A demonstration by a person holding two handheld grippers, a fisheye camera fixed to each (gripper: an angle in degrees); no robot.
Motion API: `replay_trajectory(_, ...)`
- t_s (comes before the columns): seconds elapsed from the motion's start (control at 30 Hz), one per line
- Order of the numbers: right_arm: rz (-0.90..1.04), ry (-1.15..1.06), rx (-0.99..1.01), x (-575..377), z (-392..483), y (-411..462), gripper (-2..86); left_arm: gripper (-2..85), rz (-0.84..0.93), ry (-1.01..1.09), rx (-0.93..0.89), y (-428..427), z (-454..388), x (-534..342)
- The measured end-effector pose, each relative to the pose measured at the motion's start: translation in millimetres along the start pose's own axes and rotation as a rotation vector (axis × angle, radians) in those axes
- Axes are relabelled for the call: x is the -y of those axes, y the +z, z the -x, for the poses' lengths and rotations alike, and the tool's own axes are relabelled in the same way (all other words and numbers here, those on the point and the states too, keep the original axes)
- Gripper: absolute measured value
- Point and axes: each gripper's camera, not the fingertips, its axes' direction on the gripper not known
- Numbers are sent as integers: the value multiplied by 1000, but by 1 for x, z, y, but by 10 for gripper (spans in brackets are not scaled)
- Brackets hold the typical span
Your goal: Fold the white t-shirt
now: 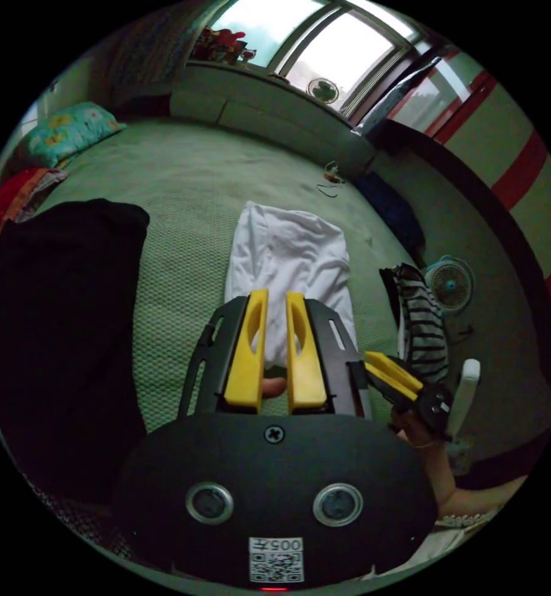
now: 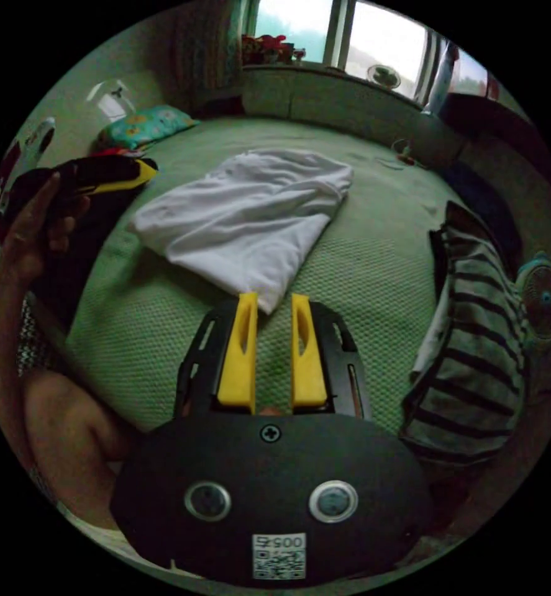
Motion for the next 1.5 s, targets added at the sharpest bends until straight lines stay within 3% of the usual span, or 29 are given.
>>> replay_trajectory(0.37,82,-98,-74,-11,36,0,88,61,13,42,83,19,-15,24)
replay_trajectory(0.53,60,-116,14,-24,34,-16,85,61,18,23,29,25,-8,36)
replay_trajectory(0.7,75,-113,-61,-22,44,-11,76,65,29,31,72,33,-6,46)
replay_trajectory(1.2,33,-38,-94,-24,57,-15,-1,67,65,44,46,61,4,78)
replay_trajectory(1.5,61,-19,-54,-40,36,-96,-15,65,89,82,30,73,9,90)
